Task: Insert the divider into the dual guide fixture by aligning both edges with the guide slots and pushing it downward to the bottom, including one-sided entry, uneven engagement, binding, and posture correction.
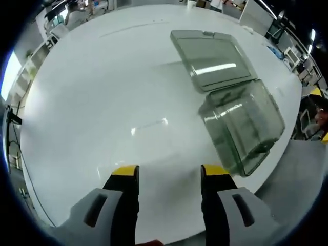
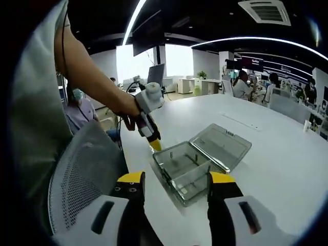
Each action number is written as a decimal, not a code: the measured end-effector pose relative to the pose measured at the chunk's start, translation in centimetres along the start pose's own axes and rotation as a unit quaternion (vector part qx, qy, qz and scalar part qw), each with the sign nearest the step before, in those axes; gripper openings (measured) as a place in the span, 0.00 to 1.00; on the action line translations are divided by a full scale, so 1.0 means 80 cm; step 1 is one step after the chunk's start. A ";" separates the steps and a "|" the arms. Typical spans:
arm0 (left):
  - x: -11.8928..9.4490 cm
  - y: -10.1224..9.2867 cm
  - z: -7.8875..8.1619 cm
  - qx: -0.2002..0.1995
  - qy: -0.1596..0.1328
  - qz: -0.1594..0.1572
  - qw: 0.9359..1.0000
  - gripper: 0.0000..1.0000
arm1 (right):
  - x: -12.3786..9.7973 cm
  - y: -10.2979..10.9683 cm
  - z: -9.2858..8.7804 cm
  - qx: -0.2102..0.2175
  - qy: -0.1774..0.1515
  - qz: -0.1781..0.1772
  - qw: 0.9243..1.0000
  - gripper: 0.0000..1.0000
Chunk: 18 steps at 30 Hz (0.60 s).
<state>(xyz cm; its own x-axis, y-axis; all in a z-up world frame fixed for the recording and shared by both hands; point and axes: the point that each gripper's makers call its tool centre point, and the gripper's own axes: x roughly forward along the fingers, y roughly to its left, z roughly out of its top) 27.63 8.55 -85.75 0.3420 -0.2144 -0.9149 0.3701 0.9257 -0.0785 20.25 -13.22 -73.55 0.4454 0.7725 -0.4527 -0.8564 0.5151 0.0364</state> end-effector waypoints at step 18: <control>0.009 0.007 0.007 -0.006 0.003 0.024 1.000 0.43 | -0.003 -0.005 -0.009 0.009 0.003 -0.004 1.000 0.44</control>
<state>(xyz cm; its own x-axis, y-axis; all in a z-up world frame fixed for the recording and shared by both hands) 28.59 8.71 -86.25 0.3535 -0.1666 -0.9205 0.3422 0.9388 -0.0385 20.29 -13.84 -74.08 0.4511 0.7653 -0.4592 -0.8474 0.5287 0.0487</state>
